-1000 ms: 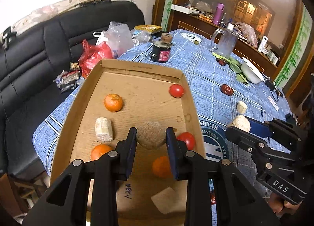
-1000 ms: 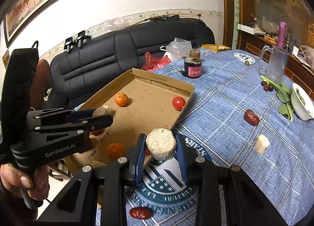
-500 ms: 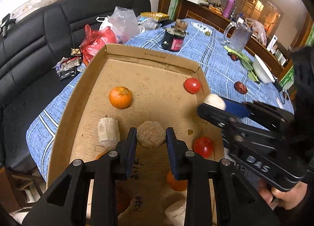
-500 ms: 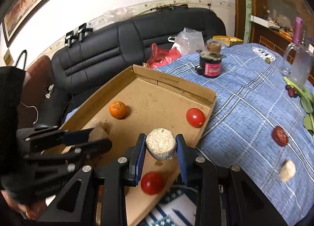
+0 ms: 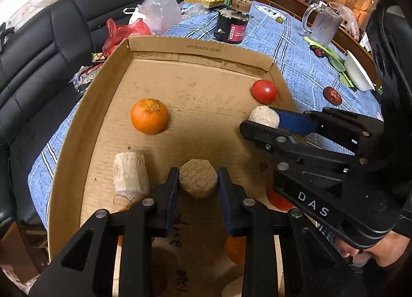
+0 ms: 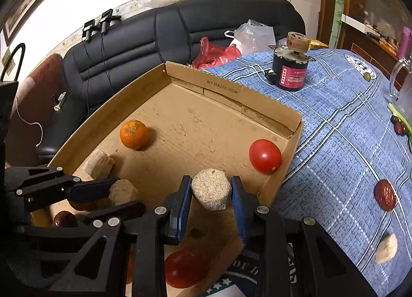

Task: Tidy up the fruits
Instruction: 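Carry both yam slices in left and right tools over tray, then open left tool to drop yam slice while right tool releases its slice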

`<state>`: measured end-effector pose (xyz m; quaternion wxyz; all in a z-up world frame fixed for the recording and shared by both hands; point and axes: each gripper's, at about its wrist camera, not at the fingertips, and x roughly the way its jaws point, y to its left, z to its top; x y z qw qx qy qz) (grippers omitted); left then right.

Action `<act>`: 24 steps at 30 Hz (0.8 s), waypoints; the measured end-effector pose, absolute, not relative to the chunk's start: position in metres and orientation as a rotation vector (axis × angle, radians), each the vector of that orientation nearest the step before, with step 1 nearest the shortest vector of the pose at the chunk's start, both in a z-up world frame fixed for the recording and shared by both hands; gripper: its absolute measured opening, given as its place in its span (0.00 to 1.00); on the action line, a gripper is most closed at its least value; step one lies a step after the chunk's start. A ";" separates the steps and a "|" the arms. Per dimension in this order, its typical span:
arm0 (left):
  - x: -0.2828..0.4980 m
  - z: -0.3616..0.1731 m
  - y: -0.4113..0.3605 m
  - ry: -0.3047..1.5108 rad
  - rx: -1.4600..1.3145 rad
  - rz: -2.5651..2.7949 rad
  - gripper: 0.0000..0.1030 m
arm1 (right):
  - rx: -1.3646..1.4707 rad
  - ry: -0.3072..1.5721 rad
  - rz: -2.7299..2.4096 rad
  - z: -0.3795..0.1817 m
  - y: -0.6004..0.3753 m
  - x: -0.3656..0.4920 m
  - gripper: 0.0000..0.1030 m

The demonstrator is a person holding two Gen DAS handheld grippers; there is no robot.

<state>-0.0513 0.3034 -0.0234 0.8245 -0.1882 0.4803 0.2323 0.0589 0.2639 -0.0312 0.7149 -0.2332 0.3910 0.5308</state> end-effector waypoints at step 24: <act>-0.088 0.007 0.289 0.905 -0.400 0.544 0.53 | -0.604 0.783 1.225 -0.009 0.240 0.035 0.49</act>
